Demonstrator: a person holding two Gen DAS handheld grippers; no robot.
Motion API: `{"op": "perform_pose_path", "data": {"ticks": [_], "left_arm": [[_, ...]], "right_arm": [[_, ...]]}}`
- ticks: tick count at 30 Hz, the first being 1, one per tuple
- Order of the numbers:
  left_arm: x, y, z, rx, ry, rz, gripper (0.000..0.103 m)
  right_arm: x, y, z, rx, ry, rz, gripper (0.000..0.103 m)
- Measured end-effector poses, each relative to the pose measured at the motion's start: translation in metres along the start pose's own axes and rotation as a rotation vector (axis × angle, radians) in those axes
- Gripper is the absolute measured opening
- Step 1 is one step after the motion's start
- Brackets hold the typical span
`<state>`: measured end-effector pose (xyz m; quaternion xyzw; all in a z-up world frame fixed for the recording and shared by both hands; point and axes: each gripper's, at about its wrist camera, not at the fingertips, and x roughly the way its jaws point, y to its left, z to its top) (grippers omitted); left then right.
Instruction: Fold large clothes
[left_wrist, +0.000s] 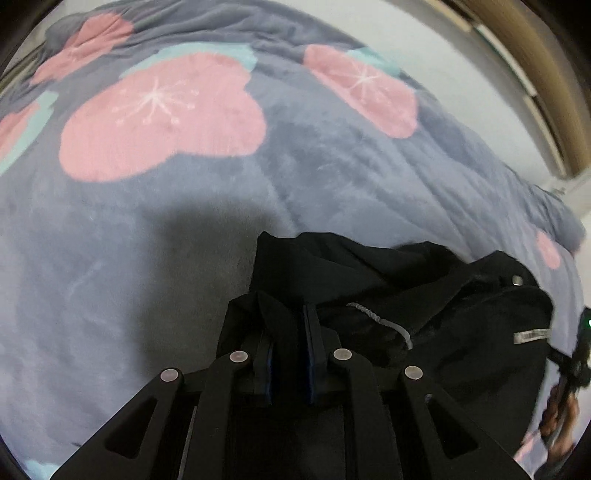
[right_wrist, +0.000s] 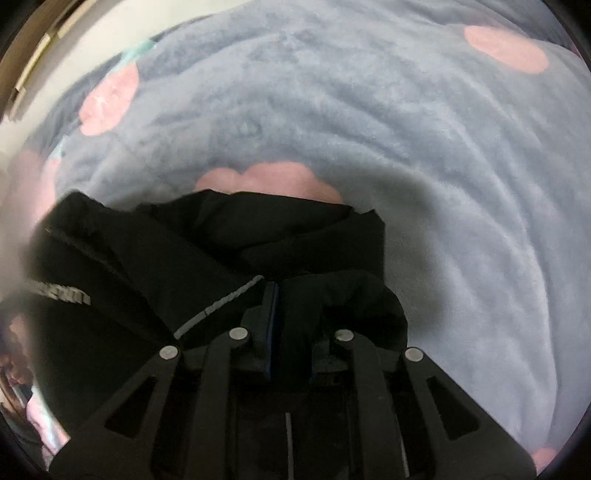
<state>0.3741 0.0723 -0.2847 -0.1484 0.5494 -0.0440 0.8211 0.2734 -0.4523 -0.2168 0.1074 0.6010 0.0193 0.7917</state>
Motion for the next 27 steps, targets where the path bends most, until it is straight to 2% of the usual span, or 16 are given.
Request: {"op": "perform_pose_path", "data": {"ticks": [3, 6, 8, 9, 12, 13, 16, 17, 18, 20, 21, 23, 27], "left_arm": [[-0.038, 0.007, 0.003, 0.045, -0.025, -0.095, 0.021], [-0.080, 0.029, 0.009, 0.013, -0.021, -0.278, 0.023], [-0.095, 0.037, 0.011, -0.005, -0.004, -0.365, 0.023], [-0.104, 0.039, 0.012, -0.002, 0.012, -0.395, 0.024], [-0.121, 0.032, 0.009, 0.060, 0.037, -0.403, 0.024], [-0.127, 0.031, 0.005, 0.072, 0.044, -0.416, 0.025], [-0.138, 0.028, 0.004, 0.095, 0.058, -0.453, 0.032], [-0.146, 0.032, 0.004, 0.098, 0.045, -0.450, 0.039], [-0.155, 0.037, 0.004, 0.097, 0.020, -0.441, 0.044], [-0.171, 0.047, 0.007, 0.082, -0.053, -0.406, 0.071], [-0.174, 0.048, 0.007, 0.084, -0.076, -0.392, 0.075], [-0.169, 0.043, 0.006, 0.106, -0.083, -0.361, 0.076], [-0.126, 0.033, 0.006, 0.100, -0.055, -0.271, 0.076]], "right_arm": [[-0.037, -0.018, -0.003, 0.050, -0.031, 0.085, 0.019], [-0.074, -0.038, -0.009, 0.115, -0.071, 0.223, 0.022], [-0.089, -0.043, -0.013, 0.133, -0.080, 0.271, 0.024], [-0.096, -0.046, -0.015, 0.145, -0.081, 0.302, 0.028], [-0.107, -0.054, -0.022, 0.210, -0.060, 0.430, 0.044], [-0.112, -0.057, -0.025, 0.226, -0.057, 0.460, 0.045], [-0.127, -0.060, -0.026, 0.226, -0.066, 0.483, 0.051], [-0.130, -0.062, -0.027, 0.223, -0.073, 0.476, 0.060], [-0.139, -0.065, -0.028, 0.211, -0.094, 0.437, 0.076], [-0.158, -0.067, -0.033, 0.164, -0.156, 0.331, 0.087], [-0.159, -0.066, -0.032, 0.152, -0.168, 0.318, 0.087], [-0.151, -0.061, -0.029, 0.122, -0.163, 0.290, 0.086], [-0.113, -0.030, -0.014, -0.024, -0.161, 0.132, 0.086]]}}
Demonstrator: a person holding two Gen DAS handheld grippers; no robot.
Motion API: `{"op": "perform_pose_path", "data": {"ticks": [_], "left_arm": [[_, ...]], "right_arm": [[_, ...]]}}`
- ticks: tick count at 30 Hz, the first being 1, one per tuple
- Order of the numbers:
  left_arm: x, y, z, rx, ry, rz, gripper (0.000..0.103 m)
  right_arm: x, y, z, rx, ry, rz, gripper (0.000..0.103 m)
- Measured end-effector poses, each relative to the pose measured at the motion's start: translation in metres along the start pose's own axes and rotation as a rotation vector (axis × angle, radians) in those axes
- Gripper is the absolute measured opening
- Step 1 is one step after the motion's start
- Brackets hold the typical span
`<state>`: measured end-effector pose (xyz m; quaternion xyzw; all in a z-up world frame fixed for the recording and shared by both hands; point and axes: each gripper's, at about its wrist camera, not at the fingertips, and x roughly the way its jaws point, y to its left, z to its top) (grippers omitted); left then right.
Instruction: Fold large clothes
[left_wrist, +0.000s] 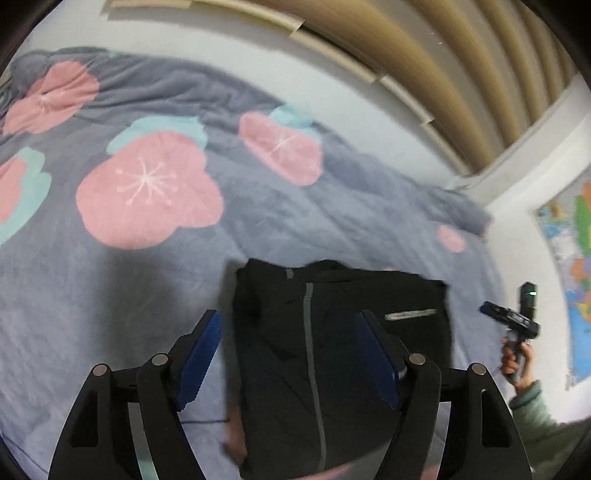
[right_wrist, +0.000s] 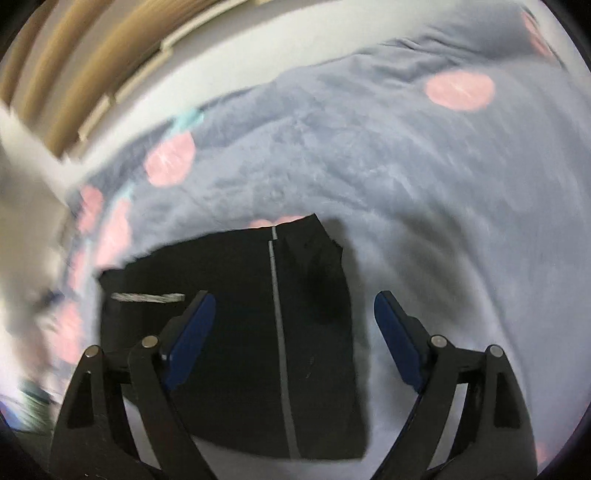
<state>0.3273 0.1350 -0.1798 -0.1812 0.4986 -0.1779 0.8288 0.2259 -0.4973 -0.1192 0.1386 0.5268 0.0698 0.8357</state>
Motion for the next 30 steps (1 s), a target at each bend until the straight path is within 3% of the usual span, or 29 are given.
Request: {"op": "perform_pose_path", "data": {"ticks": [5, 8, 13, 15, 16, 17, 18, 19, 23, 27, 30], "left_arm": [[0.058, 0.027, 0.007, -0.073, 0.046, 0.023, 0.076], [0.086, 0.039, 0.012, -0.122, 0.088, -0.015, 0.076], [0.127, 0.050, 0.018, -0.155, 0.160, -0.078, 0.076], [0.138, 0.045, 0.017, -0.130, 0.167, -0.110, 0.067], [0.140, 0.040, 0.017, -0.105, 0.162, -0.107, 0.043], [0.142, 0.037, 0.017, -0.086, 0.162, -0.095, 0.026], [0.140, 0.032, 0.016, -0.061, 0.143, -0.082, 0.021], [0.135, 0.028, 0.015, -0.042, 0.116, -0.078, 0.014], [0.090, 0.013, 0.019, -0.016, -0.020, -0.076, 0.013], [0.064, 0.001, 0.046, -0.012, -0.110, -0.126, 0.013], [0.093, -0.002, 0.063, -0.010, -0.096, -0.019, 0.014]], "right_arm": [[0.058, 0.005, 0.021, -0.110, 0.018, -0.082, 0.086], [0.080, -0.002, 0.029, -0.143, 0.037, -0.105, 0.086], [0.110, -0.011, 0.036, -0.159, 0.085, -0.074, 0.086], [0.117, -0.013, 0.035, -0.152, 0.112, -0.046, 0.084], [0.120, -0.014, 0.034, -0.146, 0.124, -0.034, 0.081], [0.121, -0.014, 0.032, -0.144, 0.121, -0.017, 0.048], [0.119, -0.012, 0.031, -0.146, 0.121, -0.008, 0.011], [0.116, -0.010, 0.028, -0.151, 0.128, -0.007, 0.011], [0.076, 0.007, 0.024, -0.224, 0.004, -0.109, 0.010], [0.046, 0.006, 0.054, -0.164, -0.105, -0.099, 0.010], [0.073, 0.015, 0.070, -0.167, -0.089, -0.167, 0.010]]}}
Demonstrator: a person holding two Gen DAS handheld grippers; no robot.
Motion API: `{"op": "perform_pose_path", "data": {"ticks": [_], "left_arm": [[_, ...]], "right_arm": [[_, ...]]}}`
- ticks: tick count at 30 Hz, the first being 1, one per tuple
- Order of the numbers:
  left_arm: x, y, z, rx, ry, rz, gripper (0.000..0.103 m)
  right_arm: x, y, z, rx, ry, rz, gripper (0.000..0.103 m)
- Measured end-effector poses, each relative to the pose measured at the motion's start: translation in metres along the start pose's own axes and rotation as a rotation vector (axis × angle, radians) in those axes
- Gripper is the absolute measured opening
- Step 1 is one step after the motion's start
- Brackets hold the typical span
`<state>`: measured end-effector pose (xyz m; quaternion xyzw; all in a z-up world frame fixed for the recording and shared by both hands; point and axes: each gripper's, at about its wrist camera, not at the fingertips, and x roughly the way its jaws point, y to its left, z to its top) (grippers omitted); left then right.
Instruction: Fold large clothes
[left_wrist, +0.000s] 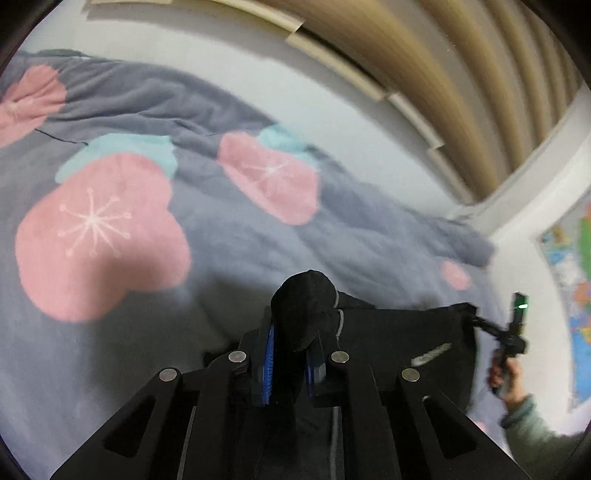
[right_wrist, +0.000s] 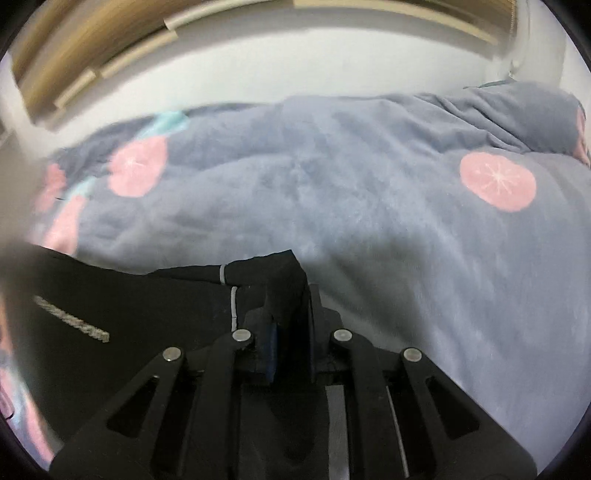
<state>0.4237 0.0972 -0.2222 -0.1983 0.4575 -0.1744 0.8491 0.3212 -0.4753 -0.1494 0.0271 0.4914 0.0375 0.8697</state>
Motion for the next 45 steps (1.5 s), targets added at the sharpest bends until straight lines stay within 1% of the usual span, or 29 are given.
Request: {"op": "perform_pose_path", "data": {"ticks": [2, 3, 4, 5, 6, 9, 11, 13, 15, 17, 18, 21, 24, 26, 27, 28, 30, 33, 36, 37, 38, 41, 45], "left_arm": [[0.035, 0.009, -0.002, -0.010, 0.060, 0.101, 0.015], [0.051, 0.015, -0.006, -0.017, 0.093, 0.136, 0.015], [0.076, 0.025, -0.015, -0.034, 0.148, 0.169, 0.016], [0.087, 0.031, -0.021, -0.046, 0.172, 0.184, 0.021], [0.103, 0.037, -0.030, -0.057, 0.196, 0.215, 0.024], [0.117, 0.044, -0.037, -0.082, 0.183, 0.234, 0.027], [0.115, 0.045, -0.034, -0.097, 0.184, 0.223, 0.027], [0.105, 0.041, -0.030, -0.076, 0.176, 0.218, 0.027], [0.088, 0.035, -0.028, -0.054, 0.159, 0.233, 0.030], [0.064, 0.027, -0.027, -0.034, 0.124, 0.243, 0.031], [0.046, 0.023, -0.025, -0.029, 0.092, 0.242, 0.031], [0.003, 0.003, -0.021, -0.012, 0.022, 0.259, 0.031], [-0.033, -0.022, -0.029, 0.042, -0.029, 0.252, 0.032], [-0.048, -0.044, -0.044, 0.077, -0.038, 0.228, 0.033], [-0.051, -0.057, -0.057, 0.089, -0.035, 0.215, 0.033], [-0.051, -0.067, -0.070, 0.098, -0.026, 0.195, 0.034], [-0.041, -0.086, -0.097, 0.111, 0.010, 0.181, 0.034], [-0.017, -0.104, -0.135, 0.118, 0.056, 0.186, 0.034], [0.011, -0.107, -0.163, 0.108, 0.118, 0.199, 0.034], [0.025, -0.103, -0.171, 0.106, 0.136, 0.223, 0.034], [0.031, -0.100, -0.173, 0.094, 0.139, 0.227, 0.034], [0.043, -0.080, -0.171, -0.005, 0.137, 0.186, 0.034], [0.041, -0.079, -0.166, -0.014, 0.139, 0.173, 0.034]], "right_arm": [[0.034, 0.007, 0.000, -0.017, 0.061, -0.054, 0.010], [0.058, 0.010, -0.004, -0.029, 0.110, -0.072, 0.011], [0.076, 0.011, -0.010, -0.029, 0.151, -0.076, 0.011], [0.096, 0.013, -0.017, -0.030, 0.197, -0.078, 0.013], [0.106, 0.015, -0.023, -0.038, 0.220, -0.084, 0.015], [0.123, 0.019, -0.033, -0.048, 0.240, -0.116, 0.016], [0.122, 0.019, -0.031, -0.051, 0.248, -0.123, 0.017], [0.116, 0.019, -0.029, -0.055, 0.252, -0.122, 0.020], [0.100, 0.017, -0.025, -0.037, 0.238, -0.118, 0.028], [0.076, 0.014, -0.023, -0.013, 0.200, -0.097, 0.032], [0.060, 0.014, -0.022, -0.004, 0.174, -0.088, 0.038], [0.008, 0.023, -0.025, 0.000, 0.098, -0.051, 0.049], [-0.036, 0.040, -0.038, -0.017, 0.046, -0.017, 0.051], [-0.057, 0.060, -0.054, -0.020, 0.038, 0.008, 0.051], [-0.060, 0.064, -0.061, -0.018, 0.040, 0.013, 0.051], [-0.063, 0.072, -0.070, -0.009, 0.050, 0.028, 0.051], [-0.058, 0.091, -0.087, -0.016, 0.077, 0.066, 0.051], [-0.038, 0.118, -0.108, -0.072, 0.122, 0.030, 0.051], [-0.014, 0.129, -0.121, -0.084, 0.156, 0.003, 0.054], [-0.004, 0.129, -0.123, -0.090, 0.167, -0.009, 0.054], [0.004, 0.128, -0.126, -0.088, 0.179, -0.013, 0.055], [0.024, 0.120, -0.129, -0.043, 0.202, 0.008, 0.056], [0.029, 0.122, -0.127, -0.060, 0.207, -0.014, 0.056]]}}
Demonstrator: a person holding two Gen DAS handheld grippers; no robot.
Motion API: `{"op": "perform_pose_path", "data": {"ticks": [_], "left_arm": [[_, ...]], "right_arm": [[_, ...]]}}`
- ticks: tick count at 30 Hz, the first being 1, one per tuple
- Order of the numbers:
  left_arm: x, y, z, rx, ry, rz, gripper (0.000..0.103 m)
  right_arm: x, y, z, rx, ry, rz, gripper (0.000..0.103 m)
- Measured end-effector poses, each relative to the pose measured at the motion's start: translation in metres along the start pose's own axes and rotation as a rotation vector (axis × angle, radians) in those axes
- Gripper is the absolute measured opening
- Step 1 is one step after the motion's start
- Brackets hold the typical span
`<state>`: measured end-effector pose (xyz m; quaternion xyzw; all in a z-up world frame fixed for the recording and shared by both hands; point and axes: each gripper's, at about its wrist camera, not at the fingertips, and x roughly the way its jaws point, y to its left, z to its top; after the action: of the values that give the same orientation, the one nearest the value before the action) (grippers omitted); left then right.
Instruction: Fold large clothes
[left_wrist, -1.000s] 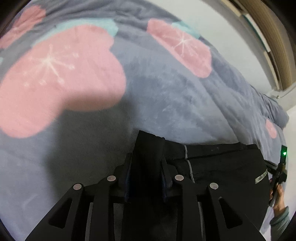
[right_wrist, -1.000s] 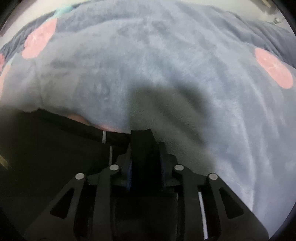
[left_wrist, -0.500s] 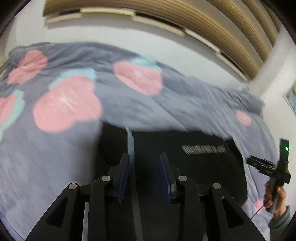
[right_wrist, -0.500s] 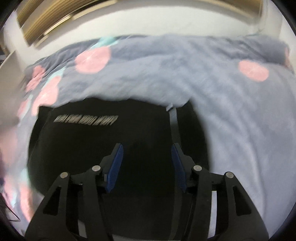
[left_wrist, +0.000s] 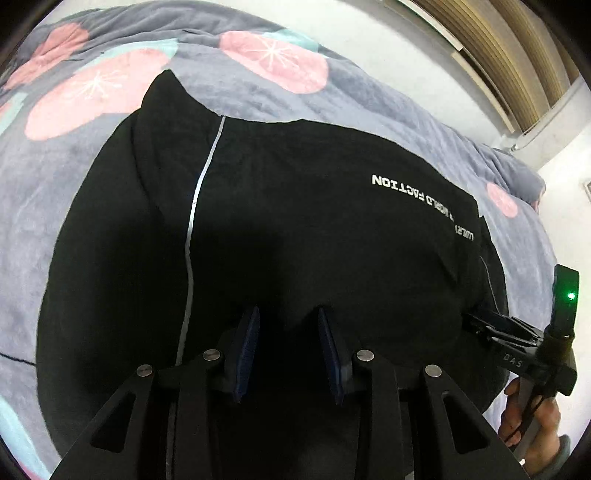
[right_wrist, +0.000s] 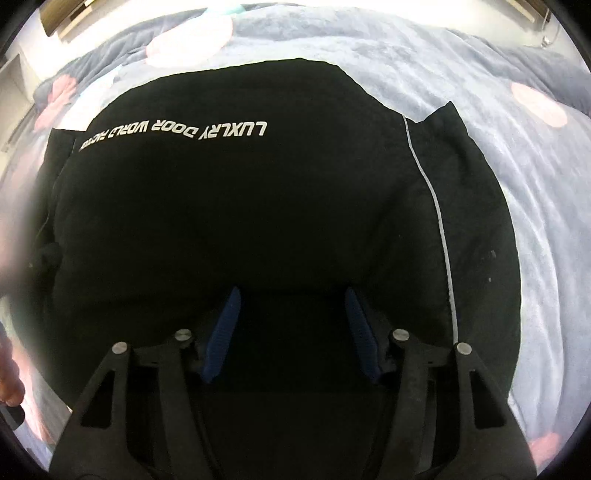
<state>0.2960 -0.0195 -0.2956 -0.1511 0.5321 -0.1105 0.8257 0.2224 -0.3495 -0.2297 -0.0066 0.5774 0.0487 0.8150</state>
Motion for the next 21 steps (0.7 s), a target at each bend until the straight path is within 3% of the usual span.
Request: {"op": "perform_pose_path", "data": {"ticks": [2, 6, 12, 21], "left_arm": [[-0.010, -0.004, 0.003, 0.005, -0.007, 0.008, 0.034], [-0.030, -0.016, 0.017, 0.036, -0.060, 0.027, 0.034], [-0.018, -0.025, 0.028, 0.049, -0.052, 0.069, 0.034], [0.002, -0.027, 0.023, 0.077, -0.030, 0.124, 0.034]], "right_arm": [[-0.011, -0.003, 0.009, 0.018, 0.005, 0.020, 0.055], [-0.033, -0.007, 0.037, 0.031, -0.074, 0.060, 0.056], [-0.007, -0.003, 0.078, 0.021, -0.074, 0.011, 0.056], [0.020, 0.008, 0.074, 0.030, 0.000, 0.006, 0.062]]}}
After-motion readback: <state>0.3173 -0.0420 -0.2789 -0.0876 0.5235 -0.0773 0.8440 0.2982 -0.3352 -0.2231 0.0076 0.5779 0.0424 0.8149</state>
